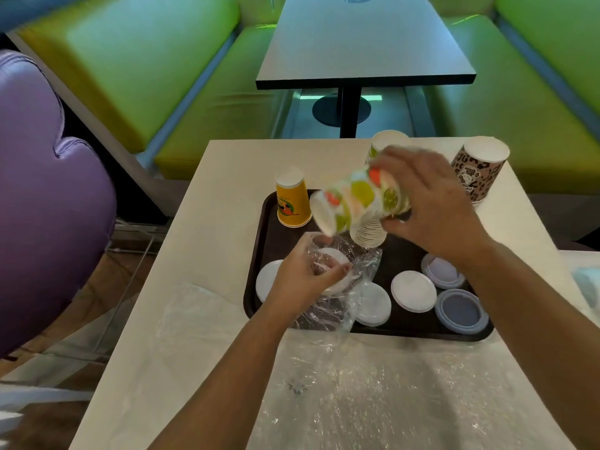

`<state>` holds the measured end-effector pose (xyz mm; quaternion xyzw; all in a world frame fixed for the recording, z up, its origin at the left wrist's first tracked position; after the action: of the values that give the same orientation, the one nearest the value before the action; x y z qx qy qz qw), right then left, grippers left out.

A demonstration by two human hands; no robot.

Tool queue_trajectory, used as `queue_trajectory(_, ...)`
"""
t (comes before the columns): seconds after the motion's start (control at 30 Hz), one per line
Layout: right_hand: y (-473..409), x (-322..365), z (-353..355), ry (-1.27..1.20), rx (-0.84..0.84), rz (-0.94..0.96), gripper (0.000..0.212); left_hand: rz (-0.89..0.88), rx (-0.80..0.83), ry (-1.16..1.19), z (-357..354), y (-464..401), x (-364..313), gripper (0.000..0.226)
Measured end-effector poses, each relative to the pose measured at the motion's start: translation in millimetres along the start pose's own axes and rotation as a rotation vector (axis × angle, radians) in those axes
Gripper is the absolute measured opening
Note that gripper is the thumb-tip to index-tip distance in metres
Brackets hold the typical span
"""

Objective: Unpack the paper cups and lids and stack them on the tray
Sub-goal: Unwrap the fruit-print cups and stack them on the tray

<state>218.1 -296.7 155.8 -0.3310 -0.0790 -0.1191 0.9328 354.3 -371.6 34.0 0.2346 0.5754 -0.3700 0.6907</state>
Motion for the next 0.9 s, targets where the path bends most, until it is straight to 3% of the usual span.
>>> queue_trajectory(0.17,-23.6,-37.6,15.6,-0.437,-0.107,-0.540,0.076,0.006,-0.026,-0.037,1.5,1.4,-2.2,0.033)
queue_trajectory(0.27,-27.8,-61.7,-2.1,-0.537,-0.090,-0.753,0.073,0.025,-0.037,-0.029,1.2,1.6,-0.1,0.032)
queue_trajectory(0.57,-14.8,-86.6,-51.0,-0.448,0.056,-0.878,0.064,0.068,-0.066,-0.032,5.3,-0.5,5.5,0.022)
queue_trajectory(0.9,11.5,-94.4,-87.3,-0.461,0.144,-0.968,0.070,0.106,-0.057,-0.041,4.5,-2.9,14.3,0.027)
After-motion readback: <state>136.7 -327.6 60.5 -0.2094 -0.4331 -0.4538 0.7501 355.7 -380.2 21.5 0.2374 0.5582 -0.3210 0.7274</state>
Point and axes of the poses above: each hand's wrist, its own y-axis away from the middle knuckle, its own z-axis out of the back of the hand, x = y × z, the point moved 9 cm from there along -y, towards the middle knuckle, and after that the axes turned 14 degrees about -z, right-handed, at the moved point
